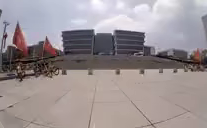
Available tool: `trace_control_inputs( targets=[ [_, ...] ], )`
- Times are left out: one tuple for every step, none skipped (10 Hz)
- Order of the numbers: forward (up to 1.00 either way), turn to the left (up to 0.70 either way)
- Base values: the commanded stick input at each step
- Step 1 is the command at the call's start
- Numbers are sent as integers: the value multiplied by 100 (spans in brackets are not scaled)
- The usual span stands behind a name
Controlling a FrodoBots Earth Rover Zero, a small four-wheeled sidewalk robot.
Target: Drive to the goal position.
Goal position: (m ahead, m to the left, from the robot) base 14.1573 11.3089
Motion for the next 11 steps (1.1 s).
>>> trace_control_inputs(
  targets=[
    [100, 0],
    [100, 0],
    [100, 0],
    [100, 0],
    [100, 0],
    [100, 0],
    [100, 0],
    [100, 0],
    [100, 0],
    [100, 0],
    [100, 0]
  ],
)
